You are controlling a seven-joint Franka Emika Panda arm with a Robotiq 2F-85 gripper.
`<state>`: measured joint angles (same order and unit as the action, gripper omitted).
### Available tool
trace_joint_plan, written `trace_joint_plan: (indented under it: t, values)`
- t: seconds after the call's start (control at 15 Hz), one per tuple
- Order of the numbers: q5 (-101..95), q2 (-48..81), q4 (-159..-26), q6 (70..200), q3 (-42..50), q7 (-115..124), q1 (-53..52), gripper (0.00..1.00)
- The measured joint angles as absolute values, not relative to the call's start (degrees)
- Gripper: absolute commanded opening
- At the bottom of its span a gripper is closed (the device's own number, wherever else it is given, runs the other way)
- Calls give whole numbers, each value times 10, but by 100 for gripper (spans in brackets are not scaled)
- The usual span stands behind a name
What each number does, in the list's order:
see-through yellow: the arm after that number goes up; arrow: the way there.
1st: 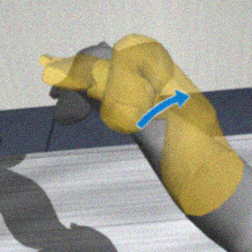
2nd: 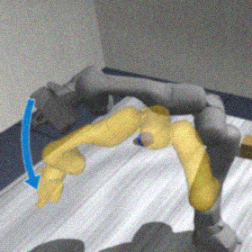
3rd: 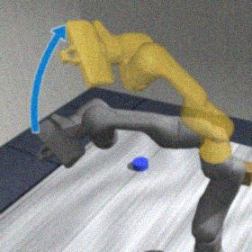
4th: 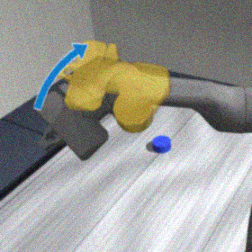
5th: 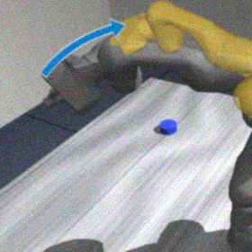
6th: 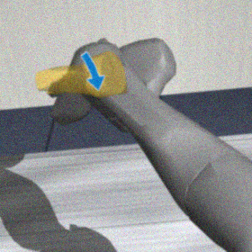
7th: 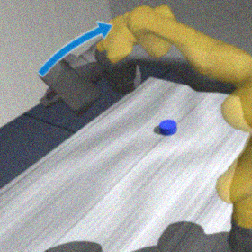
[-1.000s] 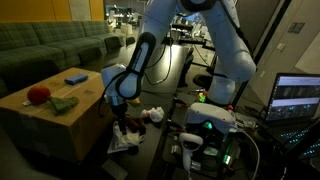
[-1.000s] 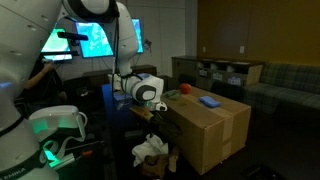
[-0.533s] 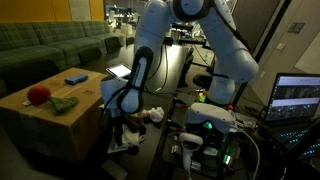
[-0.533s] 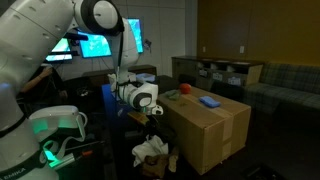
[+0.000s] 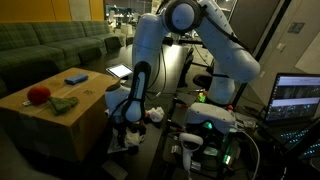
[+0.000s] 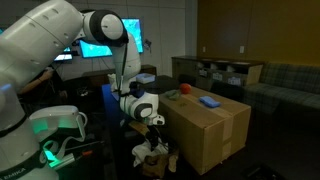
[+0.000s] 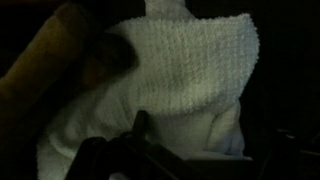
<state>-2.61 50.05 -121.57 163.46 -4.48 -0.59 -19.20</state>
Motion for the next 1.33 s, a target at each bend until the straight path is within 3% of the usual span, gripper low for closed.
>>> trace_joint_plan:
  t: [0.33, 0.4, 0.53, 1.07, 1.27, 1.33]
  values:
    - [-36, 532, -1192, 1634, -31, 1, -198, 98]
    - [-36, 535, -1188, 1634, -30, 2, -198, 74]
    - [-36, 537, -1184, 1633, -28, 2, -198, 70]
    - [-42, 537, -1176, 1633, -23, 2, -198, 8]
    - [-42, 533, -1176, 1621, -25, 1, -198, 3]
    - [-42, 529, -1175, 1610, -27, 0, -196, 6]
